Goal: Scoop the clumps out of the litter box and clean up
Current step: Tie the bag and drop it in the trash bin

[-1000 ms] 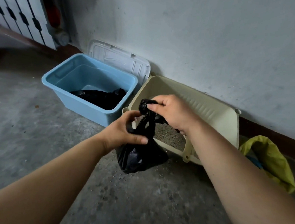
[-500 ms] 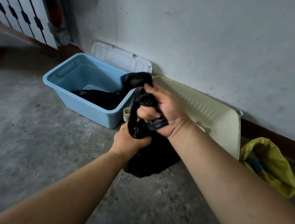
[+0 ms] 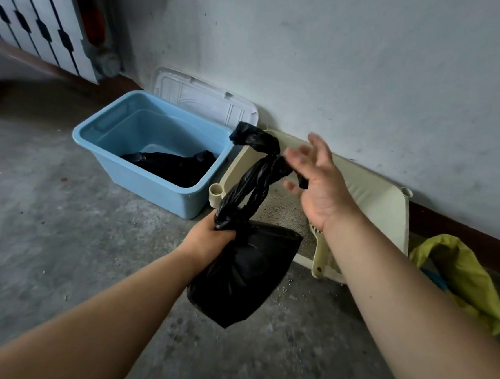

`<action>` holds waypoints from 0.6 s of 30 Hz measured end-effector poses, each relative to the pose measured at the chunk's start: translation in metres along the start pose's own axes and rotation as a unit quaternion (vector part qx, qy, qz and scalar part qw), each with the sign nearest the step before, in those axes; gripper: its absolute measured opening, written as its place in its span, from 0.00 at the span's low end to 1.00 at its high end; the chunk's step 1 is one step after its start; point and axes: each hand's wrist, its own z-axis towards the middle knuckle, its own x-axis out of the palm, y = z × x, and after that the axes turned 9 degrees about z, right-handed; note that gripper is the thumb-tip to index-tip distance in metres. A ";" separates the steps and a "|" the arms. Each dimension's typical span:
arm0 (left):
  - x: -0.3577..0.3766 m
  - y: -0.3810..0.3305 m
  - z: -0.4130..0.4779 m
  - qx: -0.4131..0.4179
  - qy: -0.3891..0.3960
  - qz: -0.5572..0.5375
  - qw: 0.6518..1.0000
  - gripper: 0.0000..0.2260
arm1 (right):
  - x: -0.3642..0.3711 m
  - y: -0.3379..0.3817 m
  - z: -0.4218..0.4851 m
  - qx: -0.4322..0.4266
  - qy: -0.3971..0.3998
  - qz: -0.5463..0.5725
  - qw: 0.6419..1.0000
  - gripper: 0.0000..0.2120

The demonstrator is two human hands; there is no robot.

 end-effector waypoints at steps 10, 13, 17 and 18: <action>-0.035 -0.008 0.006 -0.046 0.067 0.082 0.993 0.09 | 0.026 -0.036 -0.001 -0.086 0.163 -0.799 0.573 0.13; -0.052 -0.010 0.009 -0.015 0.012 0.100 0.995 0.07 | 0.029 -0.024 0.001 0.020 0.199 -0.658 0.726 0.05; -0.068 -0.015 0.011 0.045 -0.106 0.142 0.983 0.08 | 0.043 -0.040 -0.016 0.243 0.264 -0.132 0.924 0.03; -0.072 -0.014 0.011 0.042 -0.118 0.133 0.983 0.06 | 0.045 -0.045 -0.013 0.258 0.252 -0.049 0.931 0.03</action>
